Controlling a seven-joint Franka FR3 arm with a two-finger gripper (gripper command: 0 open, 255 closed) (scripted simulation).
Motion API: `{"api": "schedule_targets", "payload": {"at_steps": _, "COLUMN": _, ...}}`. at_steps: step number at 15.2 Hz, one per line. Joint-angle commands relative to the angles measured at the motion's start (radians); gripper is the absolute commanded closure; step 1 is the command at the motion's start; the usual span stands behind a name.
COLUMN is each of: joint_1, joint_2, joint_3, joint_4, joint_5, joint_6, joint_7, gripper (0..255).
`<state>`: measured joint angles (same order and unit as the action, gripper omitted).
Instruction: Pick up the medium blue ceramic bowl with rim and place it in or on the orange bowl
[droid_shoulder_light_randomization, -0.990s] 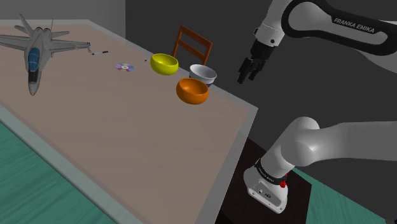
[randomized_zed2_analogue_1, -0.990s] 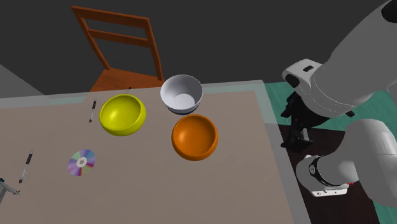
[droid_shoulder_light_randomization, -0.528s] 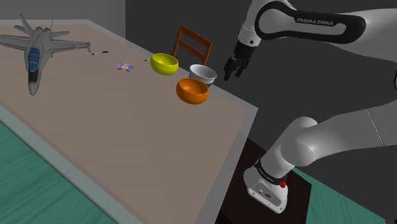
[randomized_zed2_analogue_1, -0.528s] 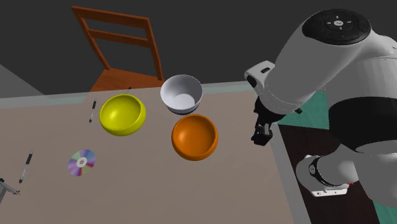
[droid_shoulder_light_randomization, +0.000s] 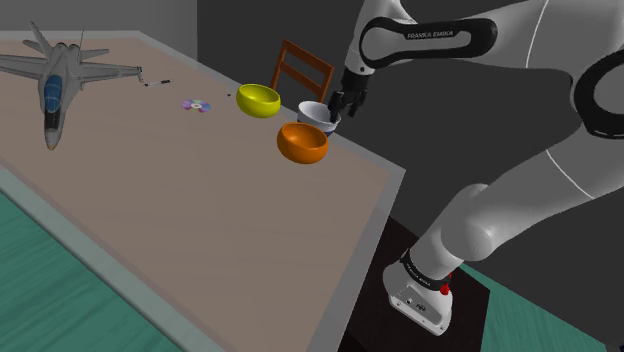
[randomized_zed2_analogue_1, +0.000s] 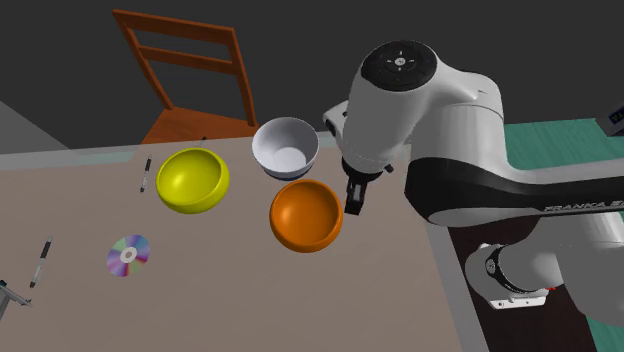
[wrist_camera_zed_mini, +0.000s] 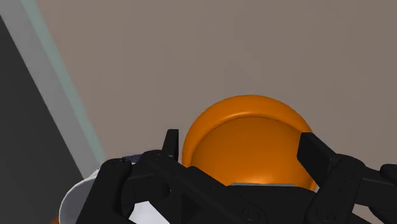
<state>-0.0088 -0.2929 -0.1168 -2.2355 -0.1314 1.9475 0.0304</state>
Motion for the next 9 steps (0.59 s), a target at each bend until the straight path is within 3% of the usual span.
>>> {"api": "schedule_targets", "payload": {"at_steps": 1, "joint_1": -0.001, "joint_2": 0.084, "joint_3": -0.003, "joint_4": 0.052, "joint_5": -0.007, "joint_6": 0.032, "joint_7": -0.001, "gripper": 0}}
{"api": "schedule_targets", "payload": {"at_steps": 9, "joint_1": -0.013, "joint_2": 0.399, "joint_3": -0.018, "joint_4": 0.308, "joint_5": -0.028, "joint_6": 0.095, "joint_7": -0.02, "gripper": 0}}
